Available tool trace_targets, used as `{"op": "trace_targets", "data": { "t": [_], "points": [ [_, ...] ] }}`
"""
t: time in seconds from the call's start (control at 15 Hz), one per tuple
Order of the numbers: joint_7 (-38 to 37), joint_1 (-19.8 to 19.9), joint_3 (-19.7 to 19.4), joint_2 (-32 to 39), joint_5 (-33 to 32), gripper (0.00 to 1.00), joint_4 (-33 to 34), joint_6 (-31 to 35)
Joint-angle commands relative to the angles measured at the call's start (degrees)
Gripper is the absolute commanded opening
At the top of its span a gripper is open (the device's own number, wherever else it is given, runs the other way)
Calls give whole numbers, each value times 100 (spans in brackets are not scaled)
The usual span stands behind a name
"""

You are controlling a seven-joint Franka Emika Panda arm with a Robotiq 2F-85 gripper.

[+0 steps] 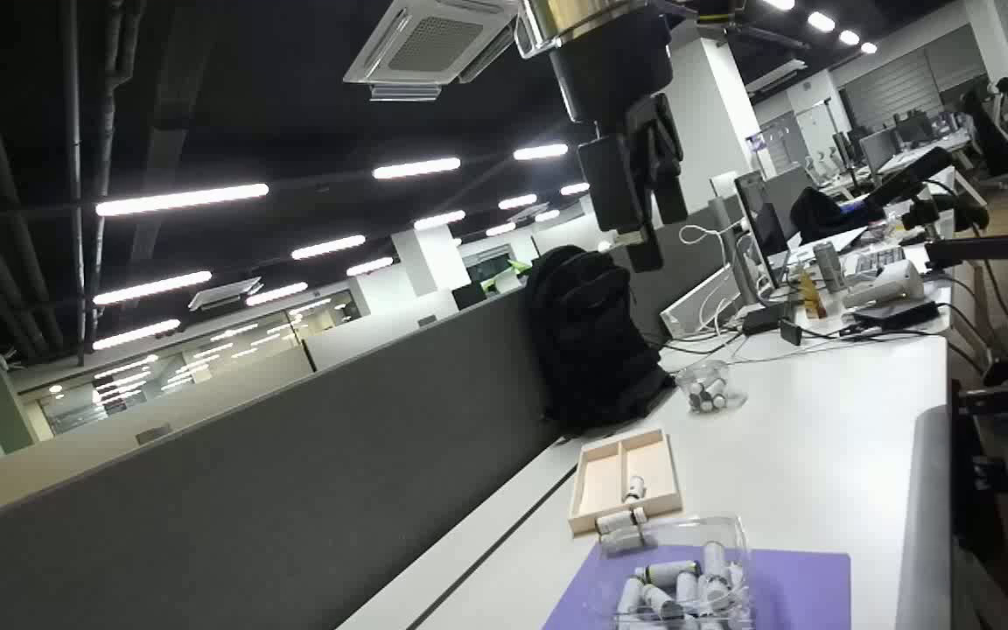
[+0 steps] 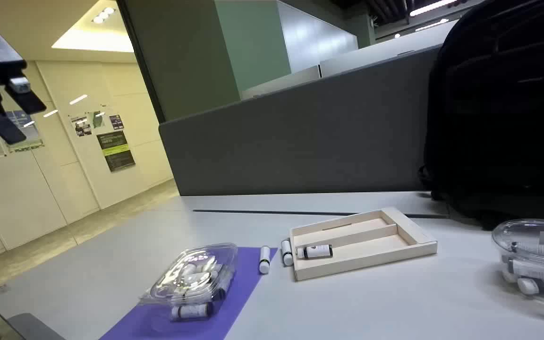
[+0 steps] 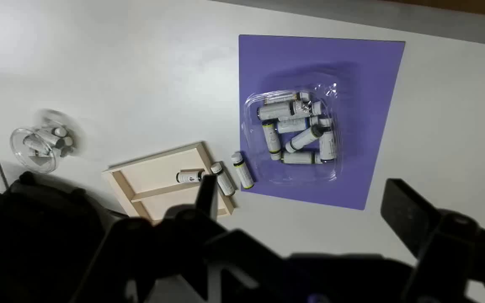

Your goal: Pick up one bottle from the placemat and put it on the tray.

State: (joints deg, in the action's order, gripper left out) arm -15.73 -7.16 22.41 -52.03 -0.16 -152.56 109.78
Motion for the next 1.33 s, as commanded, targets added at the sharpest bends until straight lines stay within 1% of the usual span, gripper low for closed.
{"op": "trace_targets", "data": {
  "t": [0.0, 0.8, 0.87, 0.93, 1.07, 1.27],
  "points": [
    [-82, -112, -89, 41, -90, 100, 11, -11],
    [-82, -109, -89, 41, -91, 100, 11, -11],
    [-186, -15, -118, 9, -99, 100, -42, 165],
    [-189, 30, -208, 9, -86, 100, -87, 337],
    [-143, 232, -509, 103, -68, 100, -163, 807],
    [128, 573, -1094, 563, -15, 100, -159, 1557]
  ]
}}
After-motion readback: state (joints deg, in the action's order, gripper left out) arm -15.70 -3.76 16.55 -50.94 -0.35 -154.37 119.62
